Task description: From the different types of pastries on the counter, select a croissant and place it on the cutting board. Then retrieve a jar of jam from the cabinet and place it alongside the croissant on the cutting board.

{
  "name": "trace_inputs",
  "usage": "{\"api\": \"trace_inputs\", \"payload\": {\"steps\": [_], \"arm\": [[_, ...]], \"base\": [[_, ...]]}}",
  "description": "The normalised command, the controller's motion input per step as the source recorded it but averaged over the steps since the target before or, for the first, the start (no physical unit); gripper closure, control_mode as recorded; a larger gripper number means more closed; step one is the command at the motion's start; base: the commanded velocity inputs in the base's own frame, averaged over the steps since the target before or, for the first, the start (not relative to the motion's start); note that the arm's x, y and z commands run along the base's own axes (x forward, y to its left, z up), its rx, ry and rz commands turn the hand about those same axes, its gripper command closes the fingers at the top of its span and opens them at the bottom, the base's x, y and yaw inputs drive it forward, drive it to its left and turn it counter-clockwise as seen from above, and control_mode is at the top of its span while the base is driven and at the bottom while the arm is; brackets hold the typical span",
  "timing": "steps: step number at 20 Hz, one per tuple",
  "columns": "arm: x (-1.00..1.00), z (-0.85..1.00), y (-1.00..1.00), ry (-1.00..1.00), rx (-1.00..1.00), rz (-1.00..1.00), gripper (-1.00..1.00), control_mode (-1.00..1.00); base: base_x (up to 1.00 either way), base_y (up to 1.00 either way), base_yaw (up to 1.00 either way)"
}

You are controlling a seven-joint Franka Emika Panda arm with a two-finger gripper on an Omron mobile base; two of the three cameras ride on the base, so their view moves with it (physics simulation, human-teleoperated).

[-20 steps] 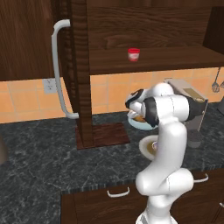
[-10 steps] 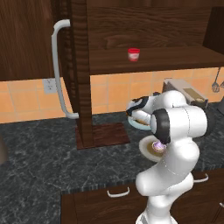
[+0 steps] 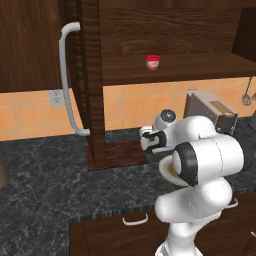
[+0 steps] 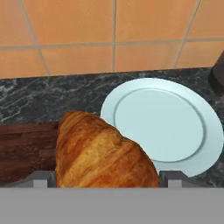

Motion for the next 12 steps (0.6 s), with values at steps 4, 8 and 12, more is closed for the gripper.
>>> {"api": "trace_inputs", "payload": {"steps": [4,8,12], "arm": [[-0.2,0.36,0.54,0.0,0.04,-0.21,1.0,-1.0],[-0.14,0.24,0.65,0.0,0.03,-0.11,1.0,-1.0],[0.0,0.0,0.62,0.0,0.02,0.0,1.0,-1.0]], "base": [[0.0,0.0,0.0],[0.0,0.0,0.0],[0.0,0.0,0.0]]}}
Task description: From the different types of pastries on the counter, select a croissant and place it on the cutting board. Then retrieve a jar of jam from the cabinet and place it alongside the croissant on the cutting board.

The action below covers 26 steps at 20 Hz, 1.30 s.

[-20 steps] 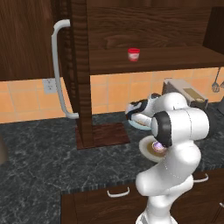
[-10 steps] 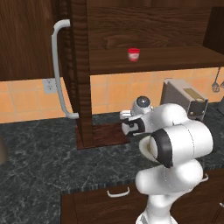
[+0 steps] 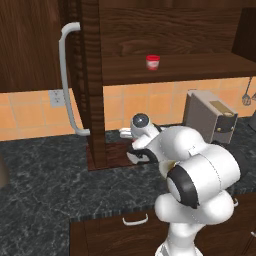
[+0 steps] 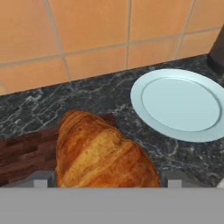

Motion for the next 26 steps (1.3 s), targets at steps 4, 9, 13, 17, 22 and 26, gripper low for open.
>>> {"api": "trace_inputs", "payload": {"steps": [4,9,13,17,22,26], "arm": [[0.0,0.08,0.57,0.0,0.05,0.0,1.0,-1.0],[0.0,0.04,0.82,0.02,0.04,0.0,1.0,-1.0],[0.01,0.0,0.74,0.01,0.03,0.0,1.0,-1.0],[0.08,0.0,0.68,0.09,0.01,-0.09,1.0,-1.0],[0.06,-0.09,0.23,0.25,0.0,-0.23,1.0,-1.0],[0.19,-0.22,0.09,0.18,0.0,-0.18,1.0,-1.0]], "base": [[0.0,0.0,0.0],[0.0,0.0,0.0],[0.0,0.0,0.0],[0.0,0.0,0.0],[0.0,0.0,0.0],[0.0,0.0,0.0]]}}
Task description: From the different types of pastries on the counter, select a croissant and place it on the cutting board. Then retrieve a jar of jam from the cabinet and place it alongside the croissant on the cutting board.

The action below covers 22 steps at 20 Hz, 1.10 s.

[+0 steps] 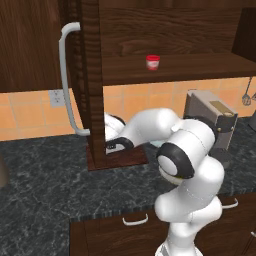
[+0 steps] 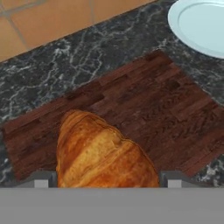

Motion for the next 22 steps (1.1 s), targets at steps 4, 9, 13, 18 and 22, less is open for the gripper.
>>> {"api": "trace_inputs", "payload": {"steps": [4,9,13,18,22], "arm": [[0.0,-0.12,0.36,0.02,0.0,-0.03,1.0,-1.0],[0.0,-0.45,0.16,-0.01,0.0,0.01,1.0,-1.0],[0.03,-0.43,-0.11,0.0,0.0,0.02,1.0,-1.0],[0.0,0.07,-0.04,0.0,0.02,0.0,-1.0,-1.0],[0.01,0.44,-0.04,0.0,0.07,0.0,-1.0,-1.0]], "base": [[0.0,0.0,0.0],[0.0,0.0,0.0],[0.0,0.0,0.0],[0.0,0.0,0.0],[0.0,0.0,0.0]]}}
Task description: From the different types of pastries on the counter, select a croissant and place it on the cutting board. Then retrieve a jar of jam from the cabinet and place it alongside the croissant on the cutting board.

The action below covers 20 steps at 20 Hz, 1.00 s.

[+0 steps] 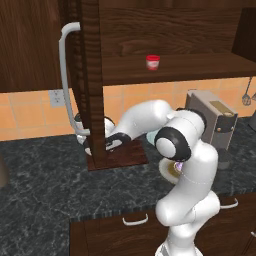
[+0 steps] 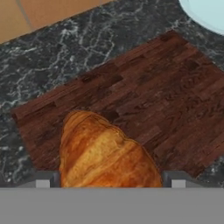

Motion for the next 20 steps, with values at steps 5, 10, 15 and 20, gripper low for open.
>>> {"api": "trace_inputs", "payload": {"steps": [5,10,15,20], "arm": [[0.09,0.19,-0.3,-0.01,0.02,0.01,-1.0,-1.0],[0.2,-0.05,-0.61,-0.04,0.0,0.04,-1.0,-1.0],[-0.18,0.48,-0.68,-0.11,0.04,0.09,-1.0,-1.0],[-0.87,0.81,-0.61,-0.37,0.01,0.37,-1.0,-1.0]], "base": [[0.0,0.0,0.0],[0.0,0.0,0.0],[0.0,0.0,0.0],[0.0,0.0,0.0]]}}
